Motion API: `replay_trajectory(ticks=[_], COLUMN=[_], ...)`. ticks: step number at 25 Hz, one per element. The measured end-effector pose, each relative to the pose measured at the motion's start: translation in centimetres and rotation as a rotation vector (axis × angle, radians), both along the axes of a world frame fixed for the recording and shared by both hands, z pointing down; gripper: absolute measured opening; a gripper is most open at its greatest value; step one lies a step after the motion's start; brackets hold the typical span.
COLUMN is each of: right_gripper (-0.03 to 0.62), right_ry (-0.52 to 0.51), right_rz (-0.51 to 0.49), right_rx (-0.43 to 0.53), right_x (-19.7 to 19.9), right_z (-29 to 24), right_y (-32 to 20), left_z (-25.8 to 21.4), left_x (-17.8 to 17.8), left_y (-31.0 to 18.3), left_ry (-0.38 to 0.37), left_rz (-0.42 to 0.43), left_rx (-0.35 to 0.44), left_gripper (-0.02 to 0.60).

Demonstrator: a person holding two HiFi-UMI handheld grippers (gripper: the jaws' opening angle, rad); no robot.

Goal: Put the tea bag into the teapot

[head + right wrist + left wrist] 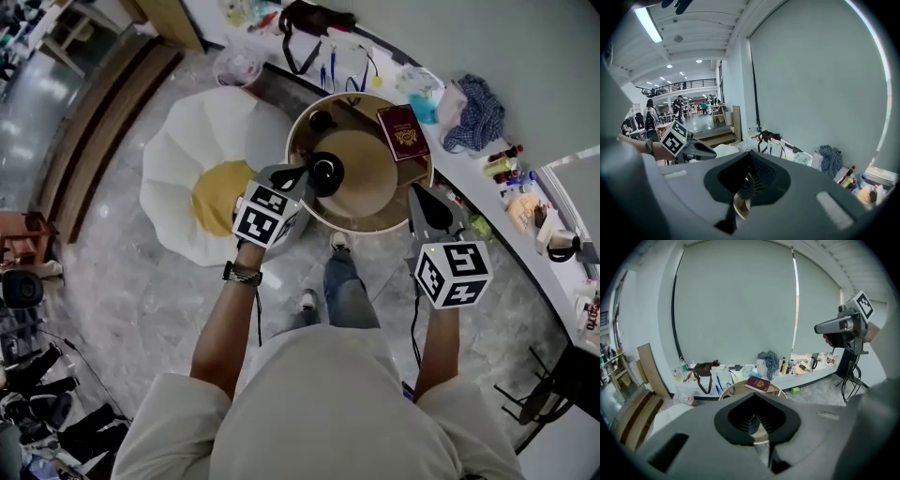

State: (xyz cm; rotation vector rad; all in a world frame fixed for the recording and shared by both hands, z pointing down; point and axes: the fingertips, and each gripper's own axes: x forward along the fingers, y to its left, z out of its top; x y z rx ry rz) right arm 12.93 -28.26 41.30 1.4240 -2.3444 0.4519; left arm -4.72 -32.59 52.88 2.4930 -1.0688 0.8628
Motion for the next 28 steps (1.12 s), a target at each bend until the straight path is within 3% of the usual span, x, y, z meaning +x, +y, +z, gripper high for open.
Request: replay_trajectory(ticks=[28], right_gripper=[0.006], right_ry=[0.043], right_rz=[-0.042], right_rx=[0.241], right_x=[-5.8], right_z=[-11.9], right_y=[12.5], left_z=[-16.3], left_x=[-3.9], left_y=[13.8], left_ry=[0.12], left_rz=[-0.008], left_rx=[0.32], left_gripper=[0.006])
